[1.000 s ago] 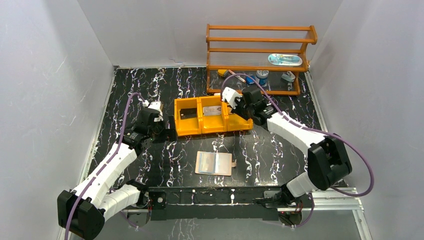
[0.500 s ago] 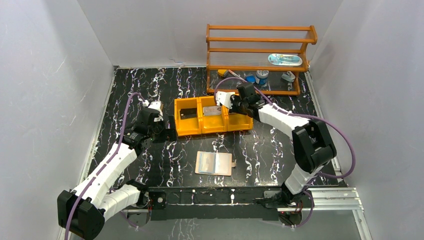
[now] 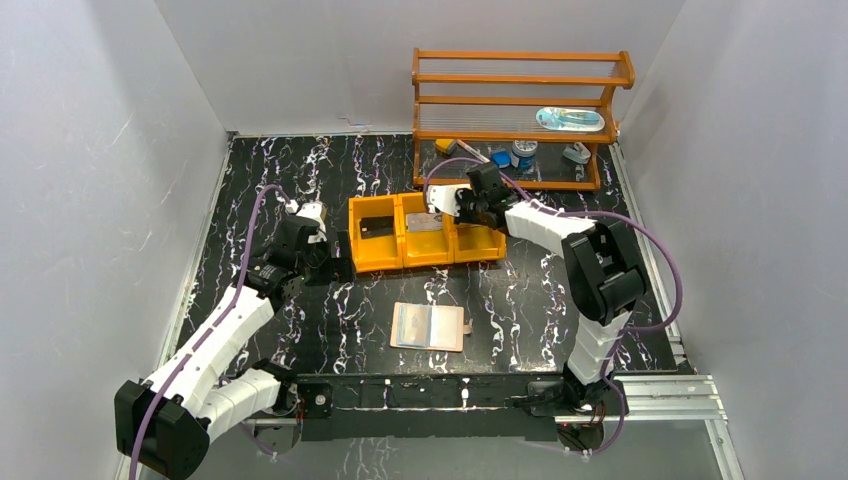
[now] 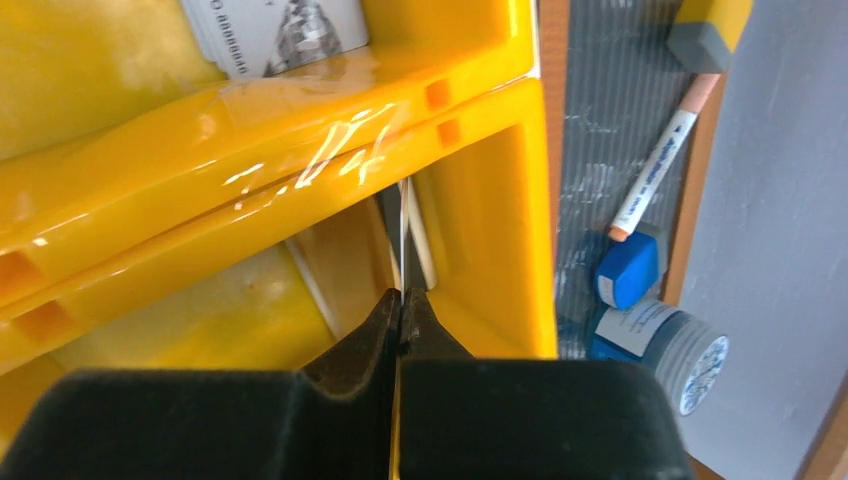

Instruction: Take the credit cards out of the card holder

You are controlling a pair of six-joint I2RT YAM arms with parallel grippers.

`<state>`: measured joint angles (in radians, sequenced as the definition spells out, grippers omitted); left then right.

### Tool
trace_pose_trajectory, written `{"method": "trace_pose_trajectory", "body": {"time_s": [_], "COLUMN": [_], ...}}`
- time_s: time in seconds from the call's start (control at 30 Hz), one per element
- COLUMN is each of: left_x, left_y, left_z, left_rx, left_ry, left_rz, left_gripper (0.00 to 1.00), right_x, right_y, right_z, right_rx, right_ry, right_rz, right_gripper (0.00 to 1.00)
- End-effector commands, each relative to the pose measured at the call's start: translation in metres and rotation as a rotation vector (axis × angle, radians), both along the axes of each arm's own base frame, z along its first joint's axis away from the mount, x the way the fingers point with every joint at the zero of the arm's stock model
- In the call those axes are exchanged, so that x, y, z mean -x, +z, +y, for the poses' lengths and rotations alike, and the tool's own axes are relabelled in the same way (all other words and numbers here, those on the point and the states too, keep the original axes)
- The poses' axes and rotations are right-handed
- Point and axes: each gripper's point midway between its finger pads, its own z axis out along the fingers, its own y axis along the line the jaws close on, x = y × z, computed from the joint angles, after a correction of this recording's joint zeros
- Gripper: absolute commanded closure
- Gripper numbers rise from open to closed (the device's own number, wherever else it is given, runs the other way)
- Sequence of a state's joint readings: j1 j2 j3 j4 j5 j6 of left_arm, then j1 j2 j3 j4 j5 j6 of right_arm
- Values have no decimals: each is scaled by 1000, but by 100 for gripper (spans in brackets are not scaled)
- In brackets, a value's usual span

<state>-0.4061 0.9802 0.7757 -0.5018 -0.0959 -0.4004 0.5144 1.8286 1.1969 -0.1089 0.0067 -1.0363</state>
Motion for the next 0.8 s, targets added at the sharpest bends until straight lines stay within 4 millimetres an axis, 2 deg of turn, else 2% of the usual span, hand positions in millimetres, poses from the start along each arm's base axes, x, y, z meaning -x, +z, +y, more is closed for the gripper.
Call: {"method": "trace_pose_trajectory", "body": {"time_s": [0.0,0.33,0.43,0.67,0.77], "left_x": [1,1,1,1,1], "left_y": [4,3,2,1,0], "left_z": [0,0,-1,-3,-3], "left_rx": [3,5,8,10,9], "left_ry": [-11,-15,-19,-25,-25], "left_rz": [-18,-15,-11,-5,-3], "left_gripper": [2,2,2,2,2], "right_x": [-30,-40,-37,-27,-24], "right_y": [30,9,1,-8,-9], "right_z": [8,7,4,2,2], "right_rx": [-21,34,52,55,54], "right_ry": [28,42,43,52,54], "right_rz": [-111,-94,-80,-34,-26], "right_gripper": [100,97,90,84,76]}}
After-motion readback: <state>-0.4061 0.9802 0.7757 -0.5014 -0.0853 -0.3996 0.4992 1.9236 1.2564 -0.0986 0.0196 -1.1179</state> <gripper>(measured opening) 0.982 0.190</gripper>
